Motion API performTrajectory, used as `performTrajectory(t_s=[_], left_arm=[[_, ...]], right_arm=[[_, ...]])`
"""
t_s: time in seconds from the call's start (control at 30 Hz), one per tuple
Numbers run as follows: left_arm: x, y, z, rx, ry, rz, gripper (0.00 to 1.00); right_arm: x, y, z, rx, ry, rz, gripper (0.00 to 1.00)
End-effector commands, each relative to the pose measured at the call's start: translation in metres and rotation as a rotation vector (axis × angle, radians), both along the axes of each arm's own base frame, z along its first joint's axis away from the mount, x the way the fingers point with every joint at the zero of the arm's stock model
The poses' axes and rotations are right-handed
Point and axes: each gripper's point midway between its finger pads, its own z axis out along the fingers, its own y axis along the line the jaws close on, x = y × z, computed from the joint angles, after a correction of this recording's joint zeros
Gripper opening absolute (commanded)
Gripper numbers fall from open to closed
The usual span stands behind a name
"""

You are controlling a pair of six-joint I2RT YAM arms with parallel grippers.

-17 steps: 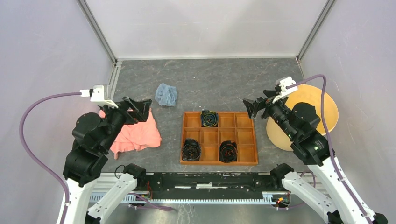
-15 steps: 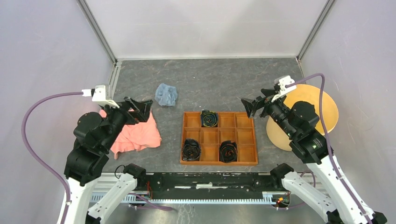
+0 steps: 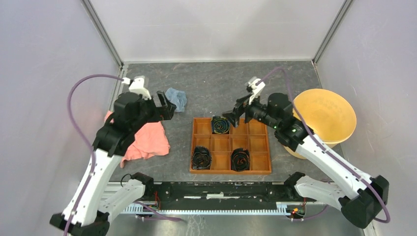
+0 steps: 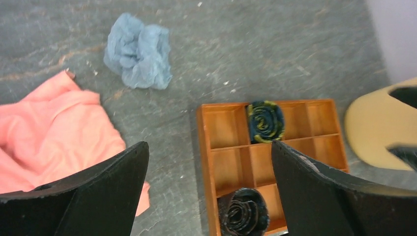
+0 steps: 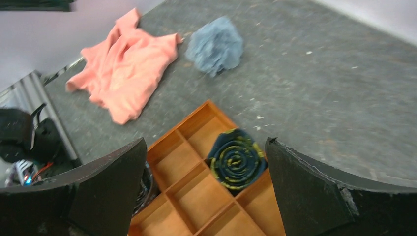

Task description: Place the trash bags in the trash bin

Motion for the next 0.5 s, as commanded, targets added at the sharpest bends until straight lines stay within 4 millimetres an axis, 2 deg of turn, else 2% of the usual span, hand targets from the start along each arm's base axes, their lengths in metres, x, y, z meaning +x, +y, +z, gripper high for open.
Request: performTrajectory(t_s=[0.0, 0.07, 0.17, 0.23, 0.33, 0.47], left_arm=[[0.024, 0.017, -0.041, 0.144, 0.144, 0.104, 1.0], [0.042, 0.021, -0.054, 0.195, 0.195, 0.151, 1.0], [0.075, 0.011, -0.065, 0.212, 0.246, 0.156, 1.0], [0.103, 0.005, -0.072, 0.22, 0.266, 0.163, 1.0], [0.142, 0.007, -0.09, 0.235, 0.314, 0.196, 1.0], [0.184, 0.018, -0.131, 0.31, 0.422, 0.248, 0.91]], right_arm=[[-0.02, 0.032, -0.003, 0.041, -0.016, 0.127, 0.98], [-0.027, 0.04, -0.01, 0.036, -0.005, 0.153, 0.98], [-0.03, 0.043, -0.018, 0.012, 0.009, 0.16, 0.98], [-0.028, 0.04, -0.02, -0.009, 0.006, 0.141, 0.98], [-0.025, 0.029, -0.027, -0.052, 0.005, 0.095, 0.98], [-0.023, 0.017, -0.031, -0.094, -0.015, 0.052, 0.98]])
